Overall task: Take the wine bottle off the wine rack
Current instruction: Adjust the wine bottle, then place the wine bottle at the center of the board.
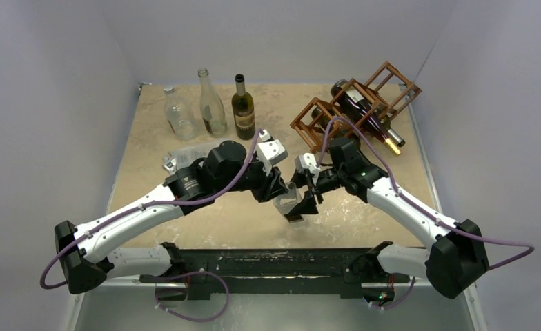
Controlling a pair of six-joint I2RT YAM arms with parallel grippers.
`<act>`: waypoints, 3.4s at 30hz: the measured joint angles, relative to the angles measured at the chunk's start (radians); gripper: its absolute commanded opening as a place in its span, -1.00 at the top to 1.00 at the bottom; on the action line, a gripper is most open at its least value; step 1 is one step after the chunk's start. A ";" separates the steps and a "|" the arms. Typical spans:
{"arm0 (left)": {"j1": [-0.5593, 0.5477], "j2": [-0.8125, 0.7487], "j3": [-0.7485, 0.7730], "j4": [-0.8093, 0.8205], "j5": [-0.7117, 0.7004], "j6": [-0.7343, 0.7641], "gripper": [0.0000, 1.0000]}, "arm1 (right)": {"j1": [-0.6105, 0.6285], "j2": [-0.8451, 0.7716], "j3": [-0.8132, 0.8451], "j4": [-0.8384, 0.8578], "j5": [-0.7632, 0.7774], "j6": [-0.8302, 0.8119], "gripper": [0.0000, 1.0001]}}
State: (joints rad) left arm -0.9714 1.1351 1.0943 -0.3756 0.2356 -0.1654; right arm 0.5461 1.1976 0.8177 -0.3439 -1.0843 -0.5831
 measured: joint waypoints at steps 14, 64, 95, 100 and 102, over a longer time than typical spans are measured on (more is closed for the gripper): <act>-0.003 -0.069 -0.234 0.469 -0.041 -0.209 -0.68 | -0.110 -0.002 -0.003 0.041 -0.055 0.090 0.98; -0.012 0.209 -0.563 1.479 -0.225 -0.425 0.13 | -0.238 -0.002 -0.004 -0.015 -0.190 0.076 1.00; -0.011 0.211 -0.507 1.437 -0.205 -0.270 1.00 | -0.240 0.013 -0.008 -0.023 -0.183 0.087 0.64; -0.010 0.205 -0.507 1.425 -0.202 -0.257 1.00 | -0.239 0.013 -0.008 -0.023 -0.182 0.082 -0.62; -0.010 0.190 -0.507 1.403 -0.200 -0.243 1.00 | -0.238 0.013 -0.008 -0.023 -0.182 0.078 -0.96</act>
State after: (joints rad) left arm -0.9813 1.3247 0.5877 1.0271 0.0360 -0.4080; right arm 0.3077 1.2110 0.8093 -0.3672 -1.2659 -0.5053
